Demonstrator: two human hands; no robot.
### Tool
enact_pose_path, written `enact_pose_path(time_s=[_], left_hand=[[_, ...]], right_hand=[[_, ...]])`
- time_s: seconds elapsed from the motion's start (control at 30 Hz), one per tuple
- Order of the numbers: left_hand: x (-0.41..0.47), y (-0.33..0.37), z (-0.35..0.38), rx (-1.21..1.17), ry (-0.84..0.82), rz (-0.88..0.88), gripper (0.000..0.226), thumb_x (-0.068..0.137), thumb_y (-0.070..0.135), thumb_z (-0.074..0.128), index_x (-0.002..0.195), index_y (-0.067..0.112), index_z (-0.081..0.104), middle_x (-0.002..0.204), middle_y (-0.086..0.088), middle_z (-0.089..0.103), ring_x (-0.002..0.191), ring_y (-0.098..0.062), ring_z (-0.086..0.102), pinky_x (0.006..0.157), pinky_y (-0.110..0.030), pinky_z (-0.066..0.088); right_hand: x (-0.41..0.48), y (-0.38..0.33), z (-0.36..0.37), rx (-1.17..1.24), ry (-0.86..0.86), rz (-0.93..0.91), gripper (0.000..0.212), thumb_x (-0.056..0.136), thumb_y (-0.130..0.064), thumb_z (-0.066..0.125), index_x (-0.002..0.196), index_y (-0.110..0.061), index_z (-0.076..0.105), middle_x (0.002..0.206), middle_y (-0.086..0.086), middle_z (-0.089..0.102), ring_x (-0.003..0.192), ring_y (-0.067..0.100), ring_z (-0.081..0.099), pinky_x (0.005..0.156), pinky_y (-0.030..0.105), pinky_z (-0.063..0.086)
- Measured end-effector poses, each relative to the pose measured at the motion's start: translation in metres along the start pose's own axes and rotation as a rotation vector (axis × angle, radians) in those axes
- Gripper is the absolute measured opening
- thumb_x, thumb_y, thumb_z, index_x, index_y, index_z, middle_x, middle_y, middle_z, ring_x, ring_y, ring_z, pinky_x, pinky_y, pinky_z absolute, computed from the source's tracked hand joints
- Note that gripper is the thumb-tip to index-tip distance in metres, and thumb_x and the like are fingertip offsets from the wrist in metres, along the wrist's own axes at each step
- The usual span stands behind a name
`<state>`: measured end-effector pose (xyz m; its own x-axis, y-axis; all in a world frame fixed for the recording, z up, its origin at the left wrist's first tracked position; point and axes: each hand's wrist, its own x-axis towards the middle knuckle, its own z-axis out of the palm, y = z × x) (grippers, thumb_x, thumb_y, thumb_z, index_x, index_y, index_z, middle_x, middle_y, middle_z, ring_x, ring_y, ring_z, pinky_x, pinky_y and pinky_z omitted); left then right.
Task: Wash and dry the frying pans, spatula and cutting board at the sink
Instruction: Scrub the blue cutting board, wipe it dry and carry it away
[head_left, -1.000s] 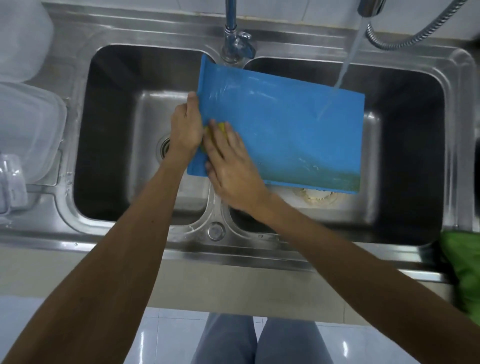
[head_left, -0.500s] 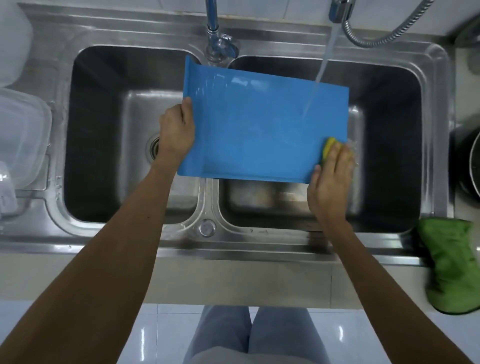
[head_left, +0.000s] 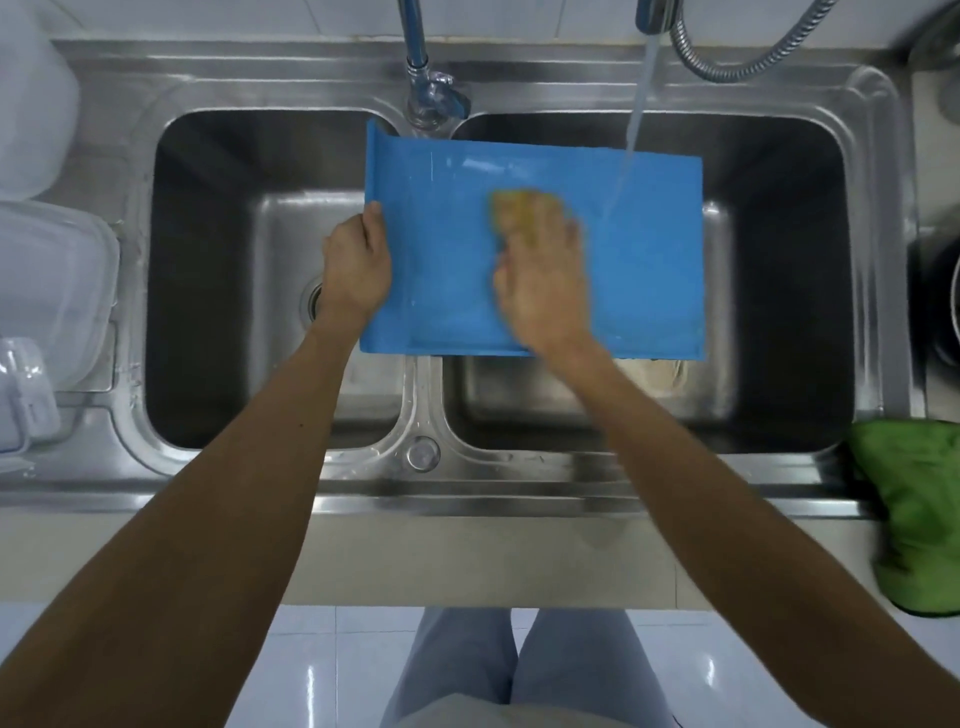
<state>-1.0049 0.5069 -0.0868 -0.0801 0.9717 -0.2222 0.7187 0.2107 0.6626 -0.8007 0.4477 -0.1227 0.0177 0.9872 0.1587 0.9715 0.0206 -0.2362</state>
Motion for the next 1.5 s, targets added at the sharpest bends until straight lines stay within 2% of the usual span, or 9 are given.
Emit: enact_pose_path(time_s=[0.2, 0.3, 0.43, 0.57, 0.73, 0.87, 1.03, 1.3, 1.5], left_hand=[[-0.001, -0.001, 0.0, -0.095, -0.021, -0.052, 0.049, 0.109, 0.038, 0.027, 0.069, 0.013, 0.039, 0.063, 0.004, 0.04, 0.056, -0.007, 0.035, 0.044, -0.016, 0.028], [-0.002, -0.002, -0.001, -0.118, -0.023, -0.053, 0.049, 0.109, 0.04, 0.026, 0.074, 0.01, 0.044, 0.065, 0.002, 0.042, 0.059, -0.009, 0.037, 0.047, -0.019, 0.028], [-0.001, -0.004, 0.001, -0.106, 0.002, -0.004, 0.053, 0.109, 0.035, 0.026, 0.079, 0.002, 0.055, 0.067, 0.003, 0.052, 0.059, -0.01, 0.046, 0.046, -0.016, 0.03], [-0.003, -0.003, 0.002, -0.093, 0.027, 0.054, 0.05, 0.11, 0.031, 0.027, 0.078, 0.006, 0.056, 0.07, 0.001, 0.057, 0.059, -0.008, 0.049, 0.048, -0.016, 0.033], [-0.003, -0.003, 0.004, -0.094, 0.047, 0.065, 0.051, 0.11, 0.03, 0.027, 0.078, 0.007, 0.059, 0.068, 0.002, 0.057, 0.059, -0.006, 0.051, 0.05, -0.014, 0.033], [-0.004, -0.001, 0.004, -0.096, 0.052, 0.043, 0.051, 0.11, 0.031, 0.026, 0.076, 0.005, 0.054, 0.063, 0.002, 0.052, 0.053, -0.006, 0.046, 0.046, -0.013, 0.034], [-0.004, -0.004, 0.003, -0.078, 0.039, 0.062, 0.052, 0.11, 0.032, 0.026, 0.063, 0.014, 0.042, 0.061, 0.001, 0.048, 0.052, -0.008, 0.041, 0.046, -0.018, 0.028], [-0.007, 0.006, 0.001, -0.041, 0.054, 0.028, 0.053, 0.11, 0.03, 0.028, 0.059, 0.016, 0.031, 0.057, 0.003, 0.037, 0.051, -0.009, 0.031, 0.043, -0.016, 0.028], [-0.011, 0.015, 0.001, 0.001, 0.051, 0.008, 0.052, 0.11, 0.03, 0.027, 0.061, 0.016, 0.032, 0.059, 0.003, 0.039, 0.052, -0.008, 0.034, 0.045, -0.012, 0.033]], right_hand=[[0.032, 0.067, -0.005, 0.0, 0.08, 0.417, 0.056, 0.096, -0.022, 0.038, 0.148, -0.002, 0.042, 0.142, 0.026, 0.047, 0.133, 0.044, 0.043, 0.119, 0.052, 0.026], [0.052, 0.015, 0.006, 0.107, 0.107, 0.231, 0.056, 0.089, -0.008, 0.041, 0.145, -0.001, 0.049, 0.138, 0.027, 0.052, 0.128, 0.047, 0.048, 0.117, 0.046, 0.025], [0.08, -0.073, 0.025, 0.257, 0.035, -0.23, 0.053, 0.089, -0.001, 0.041, 0.14, 0.002, 0.053, 0.14, 0.026, 0.054, 0.132, 0.05, 0.047, 0.116, 0.057, 0.032], [0.101, -0.099, 0.023, 0.291, -0.076, -0.156, 0.059, 0.097, 0.003, 0.039, 0.155, 0.0, 0.029, 0.161, 0.019, 0.031, 0.151, 0.041, 0.021, 0.125, 0.048, 0.013], [0.042, -0.088, 0.017, 0.33, -0.037, -0.229, 0.051, 0.097, -0.005, 0.05, 0.148, 0.003, 0.044, 0.152, 0.023, 0.045, 0.144, 0.043, 0.036, 0.121, 0.055, 0.026], [-0.023, -0.071, 0.004, 0.216, -0.144, -0.391, 0.055, 0.102, -0.025, 0.045, 0.153, -0.007, 0.039, 0.161, 0.013, 0.035, 0.151, 0.036, 0.025, 0.124, 0.053, 0.017], [0.018, -0.042, 0.002, 0.075, -0.158, -0.21, 0.057, 0.103, -0.04, 0.035, 0.159, -0.029, 0.028, 0.167, 0.004, 0.022, 0.151, 0.042, 0.019, 0.122, 0.06, 0.013], [-0.004, 0.135, -0.017, 0.087, -0.069, 0.425, 0.065, 0.103, -0.041, 0.023, 0.159, -0.008, 0.023, 0.163, 0.024, 0.024, 0.149, 0.045, 0.022, 0.122, 0.057, 0.018], [-0.067, 0.055, -0.011, 0.191, -0.109, 0.162, 0.062, 0.105, -0.031, 0.034, 0.161, -0.009, 0.018, 0.167, 0.019, 0.013, 0.154, 0.041, 0.01, 0.124, 0.057, 0.009]])
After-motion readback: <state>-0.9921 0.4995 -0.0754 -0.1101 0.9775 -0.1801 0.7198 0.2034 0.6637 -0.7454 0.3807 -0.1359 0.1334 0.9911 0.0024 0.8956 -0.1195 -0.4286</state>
